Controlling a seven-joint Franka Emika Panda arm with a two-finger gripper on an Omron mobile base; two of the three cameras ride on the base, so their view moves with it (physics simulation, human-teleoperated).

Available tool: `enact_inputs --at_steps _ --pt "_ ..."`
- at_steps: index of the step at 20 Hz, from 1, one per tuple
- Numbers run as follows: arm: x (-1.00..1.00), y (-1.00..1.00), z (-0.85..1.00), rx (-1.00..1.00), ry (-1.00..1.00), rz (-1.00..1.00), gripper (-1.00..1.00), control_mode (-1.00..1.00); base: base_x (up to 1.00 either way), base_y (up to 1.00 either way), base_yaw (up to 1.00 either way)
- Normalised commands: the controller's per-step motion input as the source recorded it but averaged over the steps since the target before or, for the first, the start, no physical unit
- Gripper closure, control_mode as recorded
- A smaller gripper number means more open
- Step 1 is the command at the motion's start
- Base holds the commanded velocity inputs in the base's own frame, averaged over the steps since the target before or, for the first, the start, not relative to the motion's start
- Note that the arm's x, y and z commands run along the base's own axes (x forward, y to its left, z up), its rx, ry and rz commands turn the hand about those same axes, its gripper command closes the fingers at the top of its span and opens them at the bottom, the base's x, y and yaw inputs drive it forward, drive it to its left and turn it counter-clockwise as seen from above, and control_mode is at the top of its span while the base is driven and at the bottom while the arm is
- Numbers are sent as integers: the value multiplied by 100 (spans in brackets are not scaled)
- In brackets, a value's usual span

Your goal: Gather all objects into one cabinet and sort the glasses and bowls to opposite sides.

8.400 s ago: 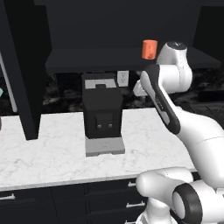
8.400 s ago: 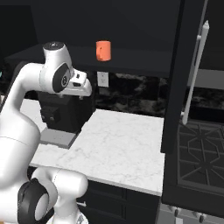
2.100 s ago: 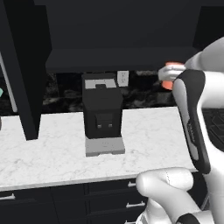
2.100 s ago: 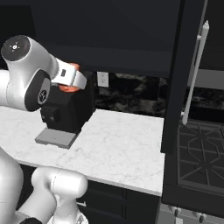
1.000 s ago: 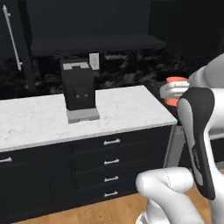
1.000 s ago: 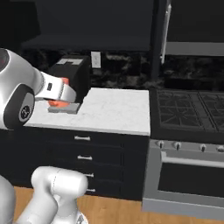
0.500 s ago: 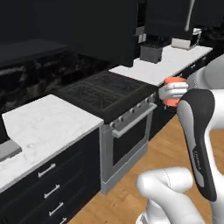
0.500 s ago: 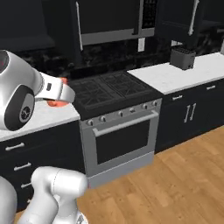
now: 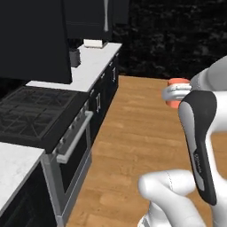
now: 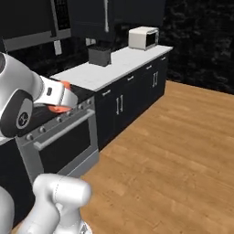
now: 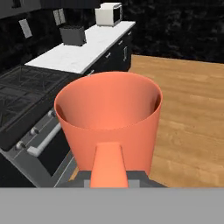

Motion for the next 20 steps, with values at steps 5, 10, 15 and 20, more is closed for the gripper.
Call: enact_inputs --at_steps 5,10,15,20 --pt "0 0 0 0 0 0 100 100 100 -36 -33" --pt "0 0 0 0 0 0 100 100 100 -30 -9" --pt "0 0 0 0 0 0 100 100 100 -22 6" --pt "0 0 0 0 0 0 100 100 100 -28 24"
